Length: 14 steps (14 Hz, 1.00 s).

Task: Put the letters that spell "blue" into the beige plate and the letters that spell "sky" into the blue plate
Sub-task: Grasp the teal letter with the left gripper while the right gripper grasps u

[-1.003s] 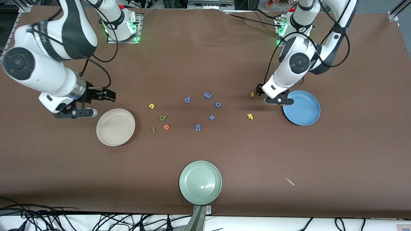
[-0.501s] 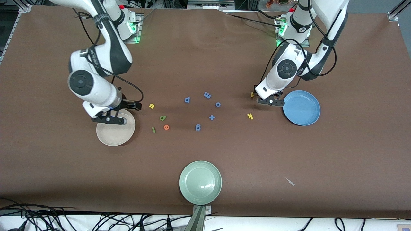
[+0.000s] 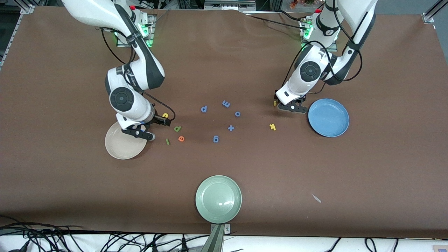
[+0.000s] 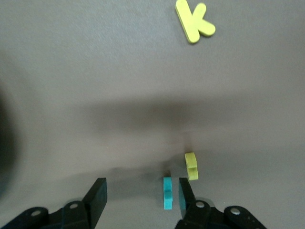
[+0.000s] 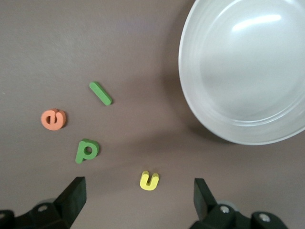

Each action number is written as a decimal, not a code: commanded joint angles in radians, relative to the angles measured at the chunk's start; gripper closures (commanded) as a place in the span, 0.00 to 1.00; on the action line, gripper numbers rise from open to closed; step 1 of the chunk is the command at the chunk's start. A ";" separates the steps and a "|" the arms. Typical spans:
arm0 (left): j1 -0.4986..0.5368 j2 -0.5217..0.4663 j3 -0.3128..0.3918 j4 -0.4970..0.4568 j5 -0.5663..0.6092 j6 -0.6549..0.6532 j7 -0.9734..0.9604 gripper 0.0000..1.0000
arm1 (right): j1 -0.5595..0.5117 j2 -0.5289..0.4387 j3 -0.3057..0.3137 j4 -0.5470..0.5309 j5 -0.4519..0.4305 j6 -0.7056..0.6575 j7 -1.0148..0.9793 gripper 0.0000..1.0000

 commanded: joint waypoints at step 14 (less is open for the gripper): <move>-0.002 0.017 -0.023 -0.039 0.027 0.068 -0.043 0.44 | 0.006 -0.004 0.044 -0.303 0.016 0.385 0.167 0.05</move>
